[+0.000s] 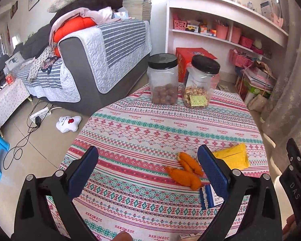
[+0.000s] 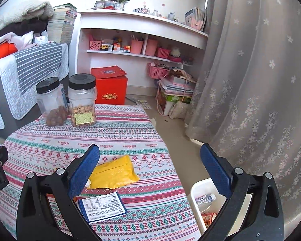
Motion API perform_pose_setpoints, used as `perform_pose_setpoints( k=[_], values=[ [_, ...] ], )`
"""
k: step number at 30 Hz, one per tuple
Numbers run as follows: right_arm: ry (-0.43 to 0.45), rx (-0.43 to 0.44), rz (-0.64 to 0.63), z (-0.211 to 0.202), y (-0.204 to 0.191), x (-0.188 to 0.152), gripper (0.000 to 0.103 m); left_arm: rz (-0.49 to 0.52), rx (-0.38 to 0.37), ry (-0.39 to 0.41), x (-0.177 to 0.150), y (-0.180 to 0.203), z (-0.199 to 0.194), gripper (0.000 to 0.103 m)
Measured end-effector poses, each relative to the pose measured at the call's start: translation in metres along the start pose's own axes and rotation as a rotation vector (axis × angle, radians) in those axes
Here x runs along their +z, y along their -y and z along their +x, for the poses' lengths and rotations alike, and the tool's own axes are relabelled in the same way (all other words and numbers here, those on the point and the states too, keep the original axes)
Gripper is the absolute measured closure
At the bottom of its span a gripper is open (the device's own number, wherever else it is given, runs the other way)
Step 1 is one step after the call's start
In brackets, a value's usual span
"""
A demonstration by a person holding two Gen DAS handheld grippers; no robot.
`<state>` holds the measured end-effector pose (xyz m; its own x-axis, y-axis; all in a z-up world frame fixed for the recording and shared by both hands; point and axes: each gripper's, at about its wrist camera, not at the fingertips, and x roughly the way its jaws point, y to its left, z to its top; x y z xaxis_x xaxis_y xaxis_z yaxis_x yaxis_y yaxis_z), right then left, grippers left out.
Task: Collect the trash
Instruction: 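Move both tools back over the table toward the orange peels, then grasp the orange peel with the left tool while the right tool grasps the white plastic bag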
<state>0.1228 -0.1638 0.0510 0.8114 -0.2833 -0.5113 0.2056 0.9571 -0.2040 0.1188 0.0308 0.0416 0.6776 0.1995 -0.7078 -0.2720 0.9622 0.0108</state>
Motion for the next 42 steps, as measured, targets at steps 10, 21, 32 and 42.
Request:
perform_pose_setpoints(
  k=[10, 21, 32, 42],
  values=[
    [-0.169, 0.066, 0.083, 0.042, -0.003, -0.007, 0.007, -0.041, -0.090, -0.309, -0.013, -0.012, 0.090, 0.007],
    [-0.281, 0.072, 0.160, 0.078, 0.013, -0.013, 0.007, -0.287, -0.366, -0.618, -0.047, 0.019, 0.162, 0.037],
    [-0.354, 0.190, 0.086, 0.108, -0.009, -0.017, 0.007, -0.186, -0.401, -0.547, -0.034, 0.030, 0.146, 0.085],
    [-0.505, 0.507, -0.152, 0.141, -0.091, -0.038, 0.038, -0.075, -0.275, -0.186, 0.025, -0.038, 0.081, 0.089]
  ],
)
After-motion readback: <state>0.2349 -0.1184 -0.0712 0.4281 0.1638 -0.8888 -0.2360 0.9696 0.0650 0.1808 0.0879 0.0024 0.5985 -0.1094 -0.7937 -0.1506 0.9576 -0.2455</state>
